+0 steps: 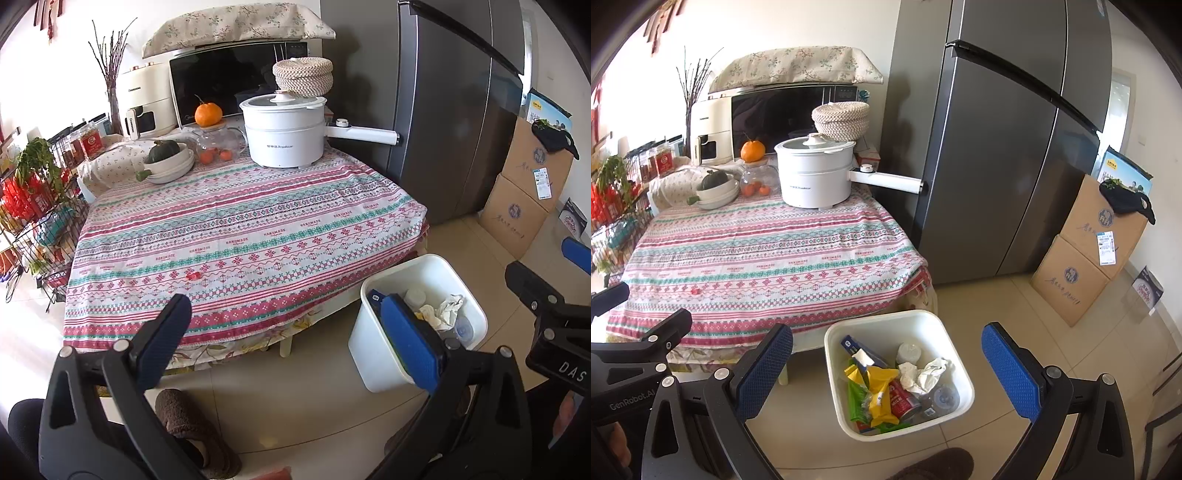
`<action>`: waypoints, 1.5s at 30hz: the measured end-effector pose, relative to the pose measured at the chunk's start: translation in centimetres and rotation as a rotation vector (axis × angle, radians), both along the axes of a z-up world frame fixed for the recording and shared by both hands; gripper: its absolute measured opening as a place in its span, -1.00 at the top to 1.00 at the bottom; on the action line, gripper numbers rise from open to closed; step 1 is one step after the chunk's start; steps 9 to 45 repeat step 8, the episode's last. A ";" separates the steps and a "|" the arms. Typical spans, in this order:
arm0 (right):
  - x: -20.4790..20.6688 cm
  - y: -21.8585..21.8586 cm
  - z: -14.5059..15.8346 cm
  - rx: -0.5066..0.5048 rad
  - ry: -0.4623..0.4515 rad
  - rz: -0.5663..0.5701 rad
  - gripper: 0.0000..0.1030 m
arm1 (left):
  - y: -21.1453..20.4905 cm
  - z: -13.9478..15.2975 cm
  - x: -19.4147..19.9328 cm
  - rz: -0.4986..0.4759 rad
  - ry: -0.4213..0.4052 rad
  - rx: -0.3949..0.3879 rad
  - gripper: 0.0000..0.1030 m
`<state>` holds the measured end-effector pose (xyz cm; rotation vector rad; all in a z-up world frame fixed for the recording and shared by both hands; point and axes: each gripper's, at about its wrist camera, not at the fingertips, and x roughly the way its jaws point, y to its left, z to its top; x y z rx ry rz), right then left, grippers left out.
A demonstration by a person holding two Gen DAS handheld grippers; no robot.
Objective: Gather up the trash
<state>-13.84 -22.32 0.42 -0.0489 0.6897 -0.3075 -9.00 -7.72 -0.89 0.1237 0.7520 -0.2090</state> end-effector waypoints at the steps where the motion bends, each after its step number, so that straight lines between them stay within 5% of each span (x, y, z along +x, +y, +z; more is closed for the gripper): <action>1: 0.0 0.0 0.0 0.000 0.001 0.000 -1.00 | 0.0 0.0 0.0 0.001 0.000 0.000 -0.98; 45: 0.0 -0.1 0.0 0.000 0.000 0.001 -1.00 | 0.0 -0.1 0.2 -0.004 0.012 -0.007 -0.98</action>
